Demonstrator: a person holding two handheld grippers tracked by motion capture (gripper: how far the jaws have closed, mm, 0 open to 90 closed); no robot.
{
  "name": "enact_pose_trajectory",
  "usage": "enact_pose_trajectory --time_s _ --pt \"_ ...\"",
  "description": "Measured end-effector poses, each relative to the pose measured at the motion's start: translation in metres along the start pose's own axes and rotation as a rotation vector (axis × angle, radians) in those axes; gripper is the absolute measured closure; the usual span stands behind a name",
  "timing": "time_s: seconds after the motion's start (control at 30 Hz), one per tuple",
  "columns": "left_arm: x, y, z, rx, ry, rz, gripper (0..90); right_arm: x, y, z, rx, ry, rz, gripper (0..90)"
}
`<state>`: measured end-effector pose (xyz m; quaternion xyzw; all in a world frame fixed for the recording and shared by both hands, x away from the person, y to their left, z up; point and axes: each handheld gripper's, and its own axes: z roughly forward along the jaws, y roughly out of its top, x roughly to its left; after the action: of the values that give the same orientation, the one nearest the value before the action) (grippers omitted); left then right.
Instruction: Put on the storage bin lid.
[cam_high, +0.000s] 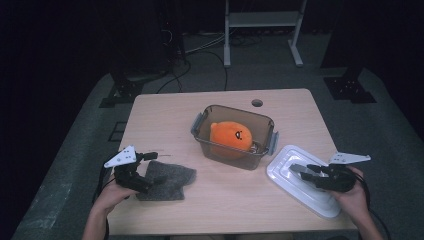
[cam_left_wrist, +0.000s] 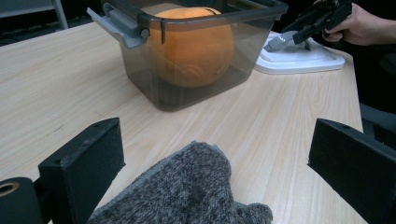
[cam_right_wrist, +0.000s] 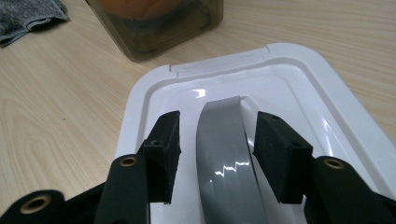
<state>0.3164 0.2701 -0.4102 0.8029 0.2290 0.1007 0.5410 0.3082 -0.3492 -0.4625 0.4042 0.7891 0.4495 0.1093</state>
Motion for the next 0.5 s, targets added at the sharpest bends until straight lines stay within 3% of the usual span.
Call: enact_pose_trajectory --time_s 0.5 --pt "0.0000 0.0003 -0.0009 0.000 0.001 0.003 2.8 0.0007 -0.0002 -0.0015 -0.002 0.004 -0.002 62.7"
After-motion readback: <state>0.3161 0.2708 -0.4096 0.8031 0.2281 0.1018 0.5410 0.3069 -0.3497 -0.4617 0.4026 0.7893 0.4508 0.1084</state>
